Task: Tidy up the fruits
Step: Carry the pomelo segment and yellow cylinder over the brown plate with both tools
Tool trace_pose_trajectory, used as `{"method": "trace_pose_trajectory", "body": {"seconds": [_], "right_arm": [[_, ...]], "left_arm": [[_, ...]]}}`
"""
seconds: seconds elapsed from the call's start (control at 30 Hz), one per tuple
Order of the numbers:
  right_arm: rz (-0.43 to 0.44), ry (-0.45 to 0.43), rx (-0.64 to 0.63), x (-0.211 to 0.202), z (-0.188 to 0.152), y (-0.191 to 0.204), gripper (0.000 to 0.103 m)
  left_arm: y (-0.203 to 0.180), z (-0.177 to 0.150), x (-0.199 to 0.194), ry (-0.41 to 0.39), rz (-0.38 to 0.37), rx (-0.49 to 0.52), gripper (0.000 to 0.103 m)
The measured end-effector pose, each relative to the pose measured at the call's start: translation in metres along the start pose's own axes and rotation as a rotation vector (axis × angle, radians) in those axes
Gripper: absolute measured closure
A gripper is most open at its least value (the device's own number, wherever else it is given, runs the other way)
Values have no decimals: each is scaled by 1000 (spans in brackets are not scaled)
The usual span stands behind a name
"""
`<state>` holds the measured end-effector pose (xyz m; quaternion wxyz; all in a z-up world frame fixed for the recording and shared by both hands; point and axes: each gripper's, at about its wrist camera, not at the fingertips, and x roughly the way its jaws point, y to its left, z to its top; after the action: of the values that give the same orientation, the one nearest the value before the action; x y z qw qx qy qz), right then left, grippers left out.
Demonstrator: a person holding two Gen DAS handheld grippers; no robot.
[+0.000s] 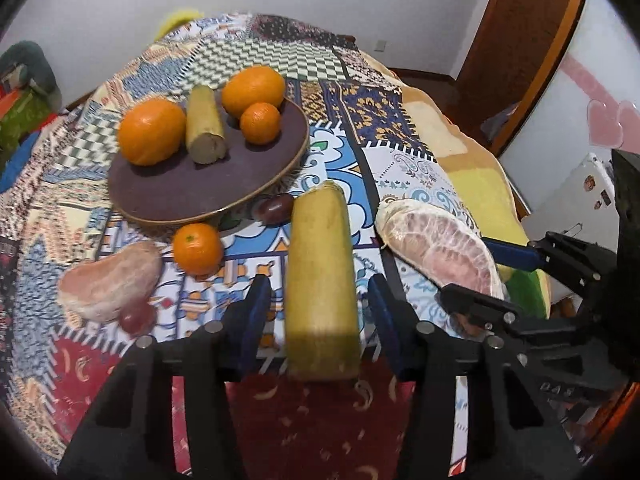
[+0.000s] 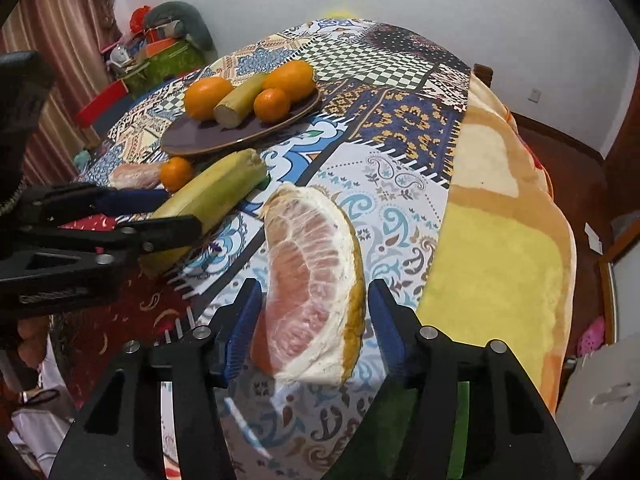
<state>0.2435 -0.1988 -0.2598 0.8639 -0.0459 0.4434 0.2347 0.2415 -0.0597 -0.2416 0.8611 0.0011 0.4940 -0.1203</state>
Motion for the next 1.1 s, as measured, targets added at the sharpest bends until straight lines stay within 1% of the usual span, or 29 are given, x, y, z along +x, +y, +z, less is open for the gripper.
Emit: {"method": "trace_pose_trajectory", "body": {"seconds": [0.27,0.33,0.37,0.43,0.6,0.8,1.1], "right_arm": [[2,-1,-27,14,8,2,51],[0,0,-32,17,10,2,51],[2,-3,-32,18,11,1,53],[13,-8,-29,19,12,-1,54],[13,-19,-28,16,11,-1,55],[14,-28,-22,13,13,-1,56],[13,-76,-27,-1,23,7,56]], "left_arm": [[-3,12,22,29,-6,-3,55],[-2,14,26,29,-2,-7,58],[-2,16,27,25,0,-8,59],[-1,17,28,19,3,-13,65],[4,17,26,18,-21,-31,65],[4,13,13,-2,-27,-42,65],[10,11,-29,-94,-24,-57,65]]}}
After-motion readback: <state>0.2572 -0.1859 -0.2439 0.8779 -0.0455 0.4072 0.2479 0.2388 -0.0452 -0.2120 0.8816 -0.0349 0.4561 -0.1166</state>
